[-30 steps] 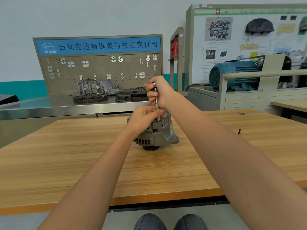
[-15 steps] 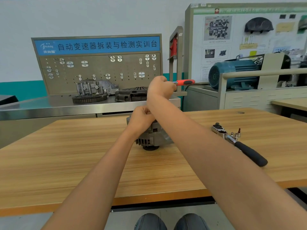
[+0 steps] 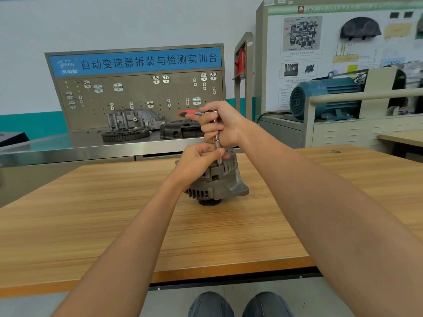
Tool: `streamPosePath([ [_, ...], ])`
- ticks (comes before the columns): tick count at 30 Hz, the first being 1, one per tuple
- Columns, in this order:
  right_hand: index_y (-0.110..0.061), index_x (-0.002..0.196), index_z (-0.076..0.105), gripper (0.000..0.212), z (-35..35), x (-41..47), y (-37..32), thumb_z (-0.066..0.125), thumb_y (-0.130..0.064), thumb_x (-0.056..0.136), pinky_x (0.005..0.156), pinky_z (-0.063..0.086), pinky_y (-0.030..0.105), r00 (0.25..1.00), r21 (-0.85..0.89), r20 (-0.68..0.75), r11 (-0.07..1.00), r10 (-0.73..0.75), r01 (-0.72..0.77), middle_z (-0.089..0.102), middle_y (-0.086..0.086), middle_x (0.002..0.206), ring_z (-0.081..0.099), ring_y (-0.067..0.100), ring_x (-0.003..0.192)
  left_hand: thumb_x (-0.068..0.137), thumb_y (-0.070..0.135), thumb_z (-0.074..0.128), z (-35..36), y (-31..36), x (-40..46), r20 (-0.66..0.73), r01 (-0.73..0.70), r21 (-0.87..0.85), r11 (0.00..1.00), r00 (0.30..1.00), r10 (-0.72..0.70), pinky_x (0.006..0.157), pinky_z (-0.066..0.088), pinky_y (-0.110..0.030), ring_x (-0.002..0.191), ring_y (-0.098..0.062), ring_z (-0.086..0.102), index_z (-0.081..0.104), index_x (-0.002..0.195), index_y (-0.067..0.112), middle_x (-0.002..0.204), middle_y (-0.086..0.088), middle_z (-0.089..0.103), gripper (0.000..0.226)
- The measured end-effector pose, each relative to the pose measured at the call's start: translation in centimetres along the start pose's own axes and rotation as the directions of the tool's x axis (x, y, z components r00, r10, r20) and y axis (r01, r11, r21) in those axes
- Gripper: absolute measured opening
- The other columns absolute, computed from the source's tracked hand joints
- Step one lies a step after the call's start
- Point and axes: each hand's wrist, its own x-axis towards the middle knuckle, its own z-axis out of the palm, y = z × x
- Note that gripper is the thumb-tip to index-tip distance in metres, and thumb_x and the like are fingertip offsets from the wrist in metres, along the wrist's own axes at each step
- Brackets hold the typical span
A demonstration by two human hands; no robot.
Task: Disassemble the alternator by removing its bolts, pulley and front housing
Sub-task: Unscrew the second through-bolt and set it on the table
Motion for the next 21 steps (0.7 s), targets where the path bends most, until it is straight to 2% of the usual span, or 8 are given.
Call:
streamPosePath([
  [4, -0.007, 0.094, 0.056, 0.022, -0.2, -0.2, 0.2, 0.037, -0.018, 0.094, 0.039, 0.016, 0.016, 0.995, 0.086, -0.079, 0.994, -0.058, 0.065, 0.034, -0.009, 0.038, 0.021, 0.003, 0.03, 0.087, 0.016, 0.065, 0.3, -0.2, 0.1, -0.038, -0.015, -0.026, 1.0, 0.999, 0.014, 0.091, 0.05, -0.03, 0.086, -0.01, 0.067, 0.073, 0.084, 0.016, 0.085, 0.002, 0.074, 0.008],
  [6, -0.012, 0.08, 0.05, 0.018, 0.7, 0.0, 0.6, 0.037, -0.015, 0.092, 0.035, 0.017, 0.016, 0.952, 0.039, -0.267, 0.986, -0.147, 0.163, 0.038, -0.009, 0.042, 0.022, 0.004, 0.031, 0.086, 0.015, 0.067, 0.3, 0.0, 0.1, -0.058, -0.024, -0.021, 0.999, 0.998, 0.023, 0.085, 0.051, -0.024, 0.082, -0.009, 0.067, 0.073, 0.081, 0.015, 0.081, 0.002, 0.074, 0.007],
  [9, -0.009, 0.088, 0.043, 0.009, 2.3, 0.8, 1.8, 0.039, -0.014, 0.094, 0.042, 0.029, 0.018, 0.66, -0.117, -0.666, 0.922, -0.349, 0.37, 0.047, -0.004, 0.062, 0.039, 0.006, 0.046, 0.085, 0.004, 0.064, 0.4, 0.0, 0.2, -0.108, -0.032, 0.025, 0.999, 0.994, 0.034, 0.058, 0.046, -0.011, 0.058, 0.002, 0.06, 0.067, 0.069, 0.019, 0.058, 0.011, 0.067, 0.022],
  [11, -0.009, 0.105, 0.038, 0.01, 2.9, 1.3, 2.1, 0.039, -0.014, 0.097, 0.045, 0.034, 0.018, 0.514, -0.13, -0.755, 0.86, -0.409, 0.493, 0.05, -0.001, 0.071, 0.045, 0.008, 0.054, 0.085, -0.002, 0.059, 0.6, 0.0, 0.2, -0.133, -0.013, 0.073, 0.997, 0.991, 0.023, 0.045, 0.038, -0.009, 0.044, 0.005, 0.051, 0.059, 0.062, 0.02, 0.046, 0.014, 0.059, 0.032],
  [13, -0.006, 0.104, 0.042, 0.012, 2.7, 1.6, 1.8, 0.039, -0.015, 0.096, 0.043, 0.032, 0.018, 0.571, -0.135, -0.728, 0.896, -0.38, 0.424, 0.055, 0.002, 0.076, 0.042, 0.007, 0.051, 0.086, 0.001, 0.059, 0.6, 0.1, 0.1, -0.118, -0.006, 0.07, 0.998, 0.993, 0.015, 0.054, 0.044, -0.014, 0.054, -0.002, 0.057, 0.061, 0.068, 0.017, 0.057, 0.009, 0.065, 0.024],
  [15, -0.011, 0.084, 0.045, 0.012, 2.2, 1.4, 1.2, 0.038, -0.015, 0.093, 0.037, 0.023, 0.017, 0.766, -0.119, -0.567, 0.95, -0.303, 0.288, 0.051, -0.003, 0.064, 0.031, 0.005, 0.039, 0.089, 0.009, 0.061, 0.5, 0.2, 0.1, -0.076, -0.005, 0.019, 1.0, 0.997, 0.007, 0.074, 0.049, -0.029, 0.073, -0.015, 0.064, 0.066, 0.081, 0.012, 0.075, -0.002, 0.071, 0.009],
  [17, -0.012, 0.079, 0.048, 0.018, 1.3, 0.9, 0.6, 0.036, -0.015, 0.093, 0.035, 0.016, 0.016, 0.939, -0.067, -0.292, 0.984, -0.18, 0.168, 0.041, -0.009, 0.048, 0.022, 0.004, 0.031, 0.09, 0.016, 0.061, 0.4, 0.2, 0.0, -0.036, -0.005, -0.01, 1.0, 0.999, 0.004, 0.083, 0.05, -0.03, 0.082, -0.012, 0.068, 0.069, 0.087, 0.012, 0.08, 0.003, 0.074, 0.009],
  [21, -0.003, 0.104, 0.059, 0.029, -0.1, 0.6, 0.1, 0.037, -0.02, 0.094, 0.042, 0.011, 0.016, 0.999, -0.055, 0.037, 0.998, -0.007, 0.009, 0.032, -0.01, 0.037, 0.02, 0.004, 0.031, 0.091, 0.019, 0.059, 0.2, -0.1, 0.1, -0.021, -0.006, 0.005, 1.0, 1.0, 0.006, 0.093, 0.048, -0.029, 0.098, -0.012, 0.066, 0.071, 0.085, 0.02, 0.088, 0.005, 0.075, 0.013],
])
